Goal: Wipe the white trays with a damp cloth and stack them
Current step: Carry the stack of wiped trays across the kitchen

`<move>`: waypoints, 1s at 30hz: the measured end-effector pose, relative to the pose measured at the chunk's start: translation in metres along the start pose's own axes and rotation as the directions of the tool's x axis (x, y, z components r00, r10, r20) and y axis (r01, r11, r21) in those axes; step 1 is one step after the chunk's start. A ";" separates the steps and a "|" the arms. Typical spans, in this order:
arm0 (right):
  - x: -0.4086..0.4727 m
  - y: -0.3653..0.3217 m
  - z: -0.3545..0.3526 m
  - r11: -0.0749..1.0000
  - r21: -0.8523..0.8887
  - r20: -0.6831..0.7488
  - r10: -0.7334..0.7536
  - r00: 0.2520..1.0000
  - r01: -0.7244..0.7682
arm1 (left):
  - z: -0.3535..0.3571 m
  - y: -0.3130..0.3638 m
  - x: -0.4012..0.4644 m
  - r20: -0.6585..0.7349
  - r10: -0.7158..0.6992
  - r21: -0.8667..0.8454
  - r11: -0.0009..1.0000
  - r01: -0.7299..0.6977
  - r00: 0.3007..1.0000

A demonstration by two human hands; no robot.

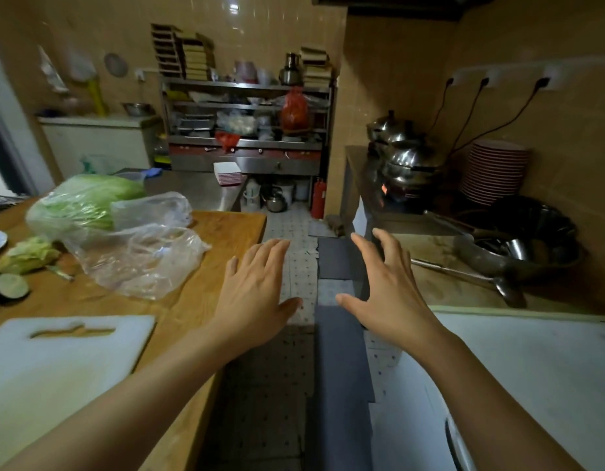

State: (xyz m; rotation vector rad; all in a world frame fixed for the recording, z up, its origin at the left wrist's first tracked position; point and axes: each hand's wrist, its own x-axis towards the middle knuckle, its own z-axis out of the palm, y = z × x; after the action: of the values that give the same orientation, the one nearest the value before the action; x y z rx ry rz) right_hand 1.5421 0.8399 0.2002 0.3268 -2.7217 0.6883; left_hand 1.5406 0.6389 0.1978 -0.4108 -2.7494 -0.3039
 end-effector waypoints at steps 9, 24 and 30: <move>0.194 0.106 0.041 0.999 0.043 0.060 -0.034 0.998 0.032 | 0.077 -0.019 0.197 0.060 -0.113 0.010 0.994 0.113 0.992; 0.461 0.191 0.131 0.993 0.016 0.125 -0.121 0.985 0.120 | 0.170 -0.118 0.439 0.039 -0.216 -0.044 0.975 0.218 0.976; 0.599 0.204 0.176 0.992 0.019 0.153 -0.126 0.980 0.124 | 0.204 -0.198 0.559 0.037 -0.251 -0.097 0.963 0.253 0.967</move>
State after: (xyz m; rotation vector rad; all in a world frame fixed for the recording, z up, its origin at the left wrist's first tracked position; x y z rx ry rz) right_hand 0.8854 0.8435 0.1792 0.5701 -2.8126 0.6664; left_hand 0.9135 0.6427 0.1828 -0.0867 -2.8194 -0.5061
